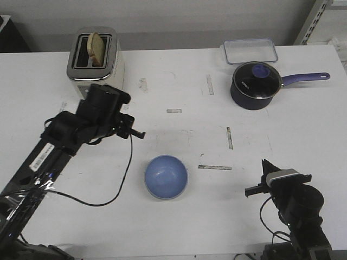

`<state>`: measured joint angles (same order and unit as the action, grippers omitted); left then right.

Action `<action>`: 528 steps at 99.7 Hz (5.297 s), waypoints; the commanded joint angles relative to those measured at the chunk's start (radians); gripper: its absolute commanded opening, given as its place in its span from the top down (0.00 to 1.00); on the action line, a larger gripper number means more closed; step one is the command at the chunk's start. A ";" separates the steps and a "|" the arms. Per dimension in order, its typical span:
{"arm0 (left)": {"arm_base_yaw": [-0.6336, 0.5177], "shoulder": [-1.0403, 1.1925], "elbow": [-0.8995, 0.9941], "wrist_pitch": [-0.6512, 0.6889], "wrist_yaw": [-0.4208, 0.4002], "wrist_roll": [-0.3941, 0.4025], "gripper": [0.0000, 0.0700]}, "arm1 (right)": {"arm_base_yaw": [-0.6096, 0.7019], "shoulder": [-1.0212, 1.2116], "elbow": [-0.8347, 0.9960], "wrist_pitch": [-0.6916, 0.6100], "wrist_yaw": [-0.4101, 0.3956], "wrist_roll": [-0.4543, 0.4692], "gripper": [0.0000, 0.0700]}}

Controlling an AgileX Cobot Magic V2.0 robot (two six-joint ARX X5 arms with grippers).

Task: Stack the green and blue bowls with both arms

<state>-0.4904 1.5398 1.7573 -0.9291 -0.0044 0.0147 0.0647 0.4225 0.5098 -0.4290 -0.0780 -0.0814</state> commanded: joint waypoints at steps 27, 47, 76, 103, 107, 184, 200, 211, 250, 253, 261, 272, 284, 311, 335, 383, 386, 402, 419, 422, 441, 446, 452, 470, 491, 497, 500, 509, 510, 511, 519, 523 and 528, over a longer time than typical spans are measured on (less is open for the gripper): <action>0.240 -0.333 -0.277 0.207 -0.006 0.030 1.00 | 0.002 0.005 0.005 0.014 0.008 -0.005 1.00; 0.369 -0.622 -0.624 0.420 -0.006 0.022 1.00 | 0.002 0.005 0.005 0.027 0.053 -0.004 1.00; 0.495 -1.011 -1.096 0.644 -0.006 0.022 1.00 | 0.002 0.005 0.005 0.034 0.079 0.003 1.00; 0.517 -1.136 -1.204 0.640 -0.006 0.023 1.00 | 0.002 0.004 0.006 0.046 0.079 0.002 1.00; 0.516 -1.141 -1.204 0.641 -0.006 0.023 1.00 | 0.002 0.004 0.006 0.050 0.079 0.002 1.00; 0.516 -1.197 -1.205 0.644 -0.006 0.021 1.00 | 0.002 0.004 0.006 0.097 0.079 0.002 1.00; 0.503 -1.258 -1.288 0.745 -0.010 0.015 1.00 | 0.002 0.004 0.006 0.097 0.079 0.002 1.00; 0.502 -1.342 -1.435 0.882 -0.019 0.015 1.00 | 0.002 0.004 0.006 0.097 0.079 0.002 1.00; 0.500 -1.537 -1.745 0.999 -0.023 0.015 1.00 | 0.002 0.003 0.006 0.099 0.079 0.002 1.00; 0.500 -1.537 -1.745 1.000 -0.023 0.015 1.00 | 0.002 0.004 0.006 0.100 0.079 0.002 1.00; 0.500 -1.537 -1.745 1.015 -0.023 0.015 1.00 | 0.002 0.004 0.006 0.100 0.079 0.002 1.00; 0.500 -1.537 -1.744 1.021 -0.022 0.015 1.00 | 0.002 0.003 0.006 0.100 0.079 0.002 1.00; 0.500 -1.537 -1.744 1.021 -0.022 0.015 1.00 | 0.001 0.003 0.006 0.100 0.079 0.002 1.00; 0.500 -1.537 -1.744 1.020 -0.023 0.015 1.00 | 0.002 0.003 0.006 0.100 0.079 0.002 1.00; 0.500 -1.537 -1.744 1.020 -0.022 0.015 1.00 | 0.002 0.003 0.006 0.100 0.079 0.002 1.00; 0.500 -1.537 -1.744 1.021 -0.023 0.015 1.00 | -0.099 -0.112 -0.230 0.320 0.077 0.057 1.00; 0.500 -1.537 -1.744 1.021 -0.023 0.015 1.00 | -0.106 -0.134 -0.256 0.334 0.077 0.071 1.00; 0.500 -1.537 -1.744 1.020 -0.022 0.015 1.00 | -0.132 -0.269 -0.388 0.372 0.072 0.115 1.00; 0.500 -1.537 -1.744 1.020 -0.022 0.015 1.00 | -0.132 -0.428 -0.499 0.373 0.071 0.143 1.00; 0.500 -1.536 -1.744 1.022 -0.023 0.015 1.00 | -0.132 -0.421 -0.497 0.365 0.074 0.144 1.00; 0.501 -1.534 -1.744 1.028 -0.022 0.015 1.00 | -0.132 -0.422 -0.497 0.361 0.078 0.145 1.00; 0.501 -1.537 -1.744 1.029 -0.022 0.015 1.00 | -0.132 -0.422 -0.497 0.369 0.078 0.145 1.00; 0.501 -1.537 -1.744 1.028 -0.022 0.015 1.00 | -0.132 -0.422 -0.497 0.378 0.078 0.145 1.00; 0.501 -1.537 -1.744 1.029 -0.022 0.015 1.00 | -0.132 -0.422 -0.497 0.381 0.078 0.145 1.00; 0.501 -1.537 -1.744 1.028 -0.022 0.015 1.00 | -0.132 -0.422 -0.497 0.381 0.078 0.145 1.00; 0.501 -1.537 -1.744 1.028 -0.022 0.015 1.00 | -0.132 -0.422 -0.497 0.381 0.078 0.145 1.00; 0.501 -1.537 -1.744 1.028 -0.022 0.015 1.00 | -0.132 -0.422 -0.497 0.381 0.078 0.145 1.00; 0.501 -1.537 -1.744 1.028 -0.022 0.015 1.00 | -0.132 -0.422 -0.497 0.381 0.078 0.145 1.00; 0.501 -1.537 -1.744 1.028 -0.022 0.015 1.00 | -0.132 -0.422 -0.497 0.381 0.078 0.145 1.00; 0.501 -1.537 -1.744 1.028 -0.022 0.015 1.00 | -0.132 -0.422 -0.497 0.381 0.078 0.145 1.00; 0.501 -1.537 -1.744 1.028 -0.023 0.015 1.00 | -0.132 -0.422 -0.497 0.381 0.078 0.145 1.00; 0.501 -1.537 -1.744 1.028 -0.022 0.015 1.00 | -0.132 -0.422 -0.497 0.381 0.078 0.145 1.00; 0.501 -1.537 -1.744 1.028 -0.022 0.015 1.00 | -0.132 -0.422 -0.497 0.381 0.078 0.145 1.00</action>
<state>0.0101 0.0051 0.0338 0.0837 -0.0250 0.0341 -0.0666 0.0025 0.0147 -0.0601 -0.0002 0.0505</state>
